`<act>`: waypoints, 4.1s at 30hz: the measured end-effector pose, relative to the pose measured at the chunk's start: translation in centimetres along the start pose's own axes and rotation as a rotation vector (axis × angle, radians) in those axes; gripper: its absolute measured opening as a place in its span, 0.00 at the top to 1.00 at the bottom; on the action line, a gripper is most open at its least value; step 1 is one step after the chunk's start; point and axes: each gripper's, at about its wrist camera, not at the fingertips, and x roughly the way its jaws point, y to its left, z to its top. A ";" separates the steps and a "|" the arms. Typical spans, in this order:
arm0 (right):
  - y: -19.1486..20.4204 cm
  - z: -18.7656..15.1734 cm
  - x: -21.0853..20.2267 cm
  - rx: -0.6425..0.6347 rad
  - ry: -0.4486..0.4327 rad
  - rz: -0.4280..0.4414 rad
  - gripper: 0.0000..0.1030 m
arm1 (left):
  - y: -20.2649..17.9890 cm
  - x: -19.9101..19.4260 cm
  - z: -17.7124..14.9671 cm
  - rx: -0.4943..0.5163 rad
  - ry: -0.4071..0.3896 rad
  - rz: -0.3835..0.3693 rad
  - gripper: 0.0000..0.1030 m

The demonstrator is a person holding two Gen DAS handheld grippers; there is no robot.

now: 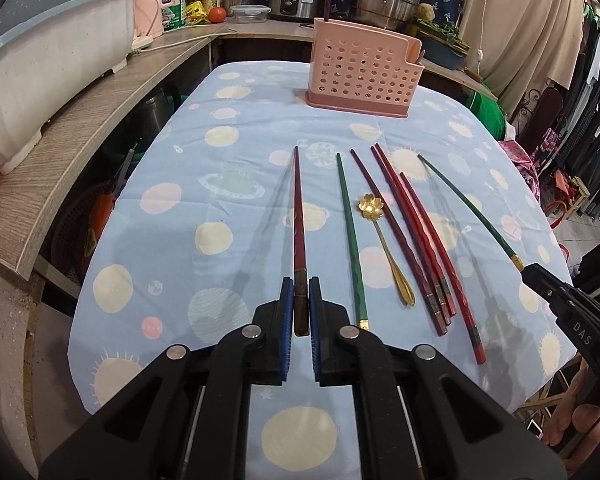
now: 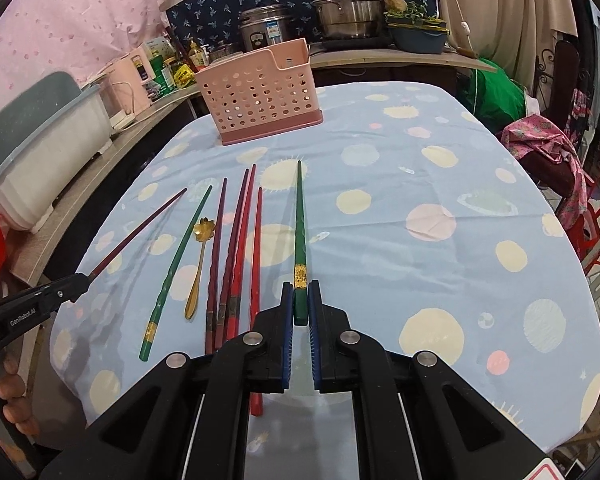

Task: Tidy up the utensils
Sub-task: 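Lift both chopsticks and lower them into the pink basket, then open both grippers to release the chopsticks into the basket, then move both open grippers back over the remaining utensils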

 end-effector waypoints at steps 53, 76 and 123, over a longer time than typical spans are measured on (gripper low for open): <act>1.0 25.8 -7.0 0.004 -0.397 0.143 0.93 | -6.2 -11.4 28.6 0.053 -0.444 -0.056 0.93; 4.9 40.8 -0.4 -0.040 -0.488 0.138 0.93 | -7.7 -5.4 39.0 0.066 -0.525 0.042 0.93; -1.1 7.6 0.3 -0.010 -0.047 0.056 0.48 | -1.3 0.2 10.8 0.080 -0.163 0.101 0.33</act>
